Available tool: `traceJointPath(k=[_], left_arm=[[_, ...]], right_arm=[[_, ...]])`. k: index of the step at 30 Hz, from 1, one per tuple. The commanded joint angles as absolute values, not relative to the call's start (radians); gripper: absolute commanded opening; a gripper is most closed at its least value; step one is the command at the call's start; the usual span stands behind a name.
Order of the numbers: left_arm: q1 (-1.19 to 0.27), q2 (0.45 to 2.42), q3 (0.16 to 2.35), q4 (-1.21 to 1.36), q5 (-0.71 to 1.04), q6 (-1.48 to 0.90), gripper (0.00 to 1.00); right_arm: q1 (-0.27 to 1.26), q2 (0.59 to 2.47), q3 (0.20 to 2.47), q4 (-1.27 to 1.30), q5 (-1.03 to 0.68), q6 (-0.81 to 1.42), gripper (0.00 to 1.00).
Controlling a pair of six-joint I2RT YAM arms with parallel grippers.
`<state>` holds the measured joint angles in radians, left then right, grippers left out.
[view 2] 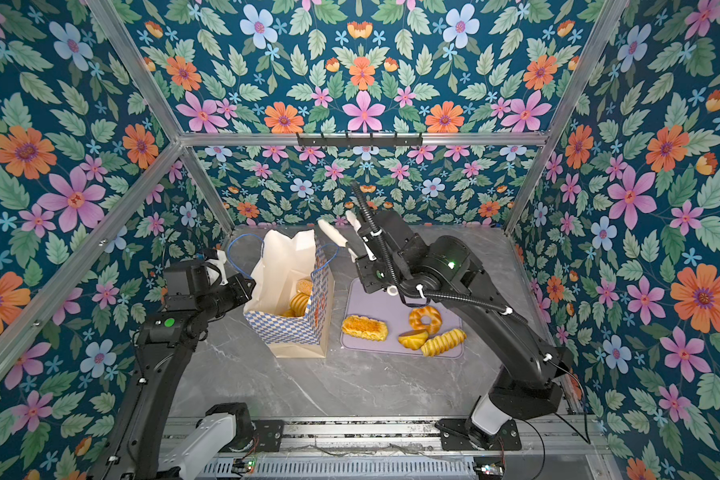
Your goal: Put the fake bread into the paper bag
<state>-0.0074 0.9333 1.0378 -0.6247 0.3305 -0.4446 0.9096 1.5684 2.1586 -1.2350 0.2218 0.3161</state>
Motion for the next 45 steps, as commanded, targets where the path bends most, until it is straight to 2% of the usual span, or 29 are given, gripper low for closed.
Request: traceJointPath(k=[1,8,16,22,33,45], left_arm=[[-0.008,0.928,1.035,-0.607,0.331,-0.440,0.11],[-0.008,0.934,1.040,-0.608,0.331,-0.440,0.11],[-0.008,0.939,1.038,-0.600,0.336,-0.441,0.11],[-0.008,0.939,1.031,-0.588,0.336,-0.442,0.12],[-0.008,0.936,1.031,-0.575,0.343,-0.440,0.12],[-0.008,0.927,1.017,-0.561,0.340,-0.430,0.13]], right_arm=[[0.885,1.522,2.100,-1.154,0.186,0.367,0.44],[0.793,1.392,1.903,-1.107,0.155,0.425,0.45],[0.600,1.190,1.585,-1.041,-0.010,0.537,0.45],[0.523,1.089,1.418,-1.046,-0.069,0.596,0.45],[0.509,0.977,1.268,-1.113,-0.107,0.688,0.45],[0.501,0.924,1.236,-1.249,-0.159,0.725,0.45]])
